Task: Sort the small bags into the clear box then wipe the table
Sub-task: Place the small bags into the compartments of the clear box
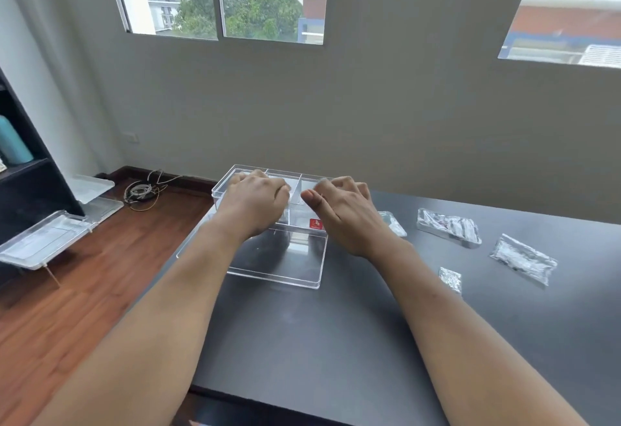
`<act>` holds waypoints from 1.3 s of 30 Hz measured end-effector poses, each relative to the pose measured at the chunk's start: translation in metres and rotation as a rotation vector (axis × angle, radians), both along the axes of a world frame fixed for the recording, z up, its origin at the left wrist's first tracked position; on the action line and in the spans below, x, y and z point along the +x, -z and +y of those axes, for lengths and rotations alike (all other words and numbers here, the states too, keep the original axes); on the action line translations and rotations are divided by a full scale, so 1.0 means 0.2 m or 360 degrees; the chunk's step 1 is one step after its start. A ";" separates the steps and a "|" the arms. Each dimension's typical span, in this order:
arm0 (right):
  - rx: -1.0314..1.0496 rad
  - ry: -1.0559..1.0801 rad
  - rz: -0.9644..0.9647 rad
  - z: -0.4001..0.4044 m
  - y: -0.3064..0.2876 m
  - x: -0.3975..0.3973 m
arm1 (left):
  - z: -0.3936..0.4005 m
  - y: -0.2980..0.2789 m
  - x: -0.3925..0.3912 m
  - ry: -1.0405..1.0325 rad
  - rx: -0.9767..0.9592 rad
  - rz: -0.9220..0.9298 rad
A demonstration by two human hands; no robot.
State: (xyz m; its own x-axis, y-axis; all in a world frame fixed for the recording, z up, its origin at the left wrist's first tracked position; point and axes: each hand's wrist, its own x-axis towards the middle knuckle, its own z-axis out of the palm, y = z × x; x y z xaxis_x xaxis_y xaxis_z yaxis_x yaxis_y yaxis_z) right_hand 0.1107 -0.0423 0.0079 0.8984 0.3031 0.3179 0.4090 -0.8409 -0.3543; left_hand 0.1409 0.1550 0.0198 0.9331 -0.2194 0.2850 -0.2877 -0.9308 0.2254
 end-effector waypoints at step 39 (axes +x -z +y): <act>-0.0179 0.1285 0.0358 -0.68 0.00 -0.15 | -0.66 -0.03 -0.18 0.0637 0.0549 -0.0334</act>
State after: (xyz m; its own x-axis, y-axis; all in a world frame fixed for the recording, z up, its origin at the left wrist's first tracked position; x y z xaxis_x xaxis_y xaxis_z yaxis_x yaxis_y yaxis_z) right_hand 0.0815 -0.1785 0.0075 0.8911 -0.4398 0.1116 -0.4027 -0.8800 -0.2521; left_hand 0.1056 0.0222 0.0258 0.6893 -0.6575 0.3042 -0.6390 -0.7497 -0.1724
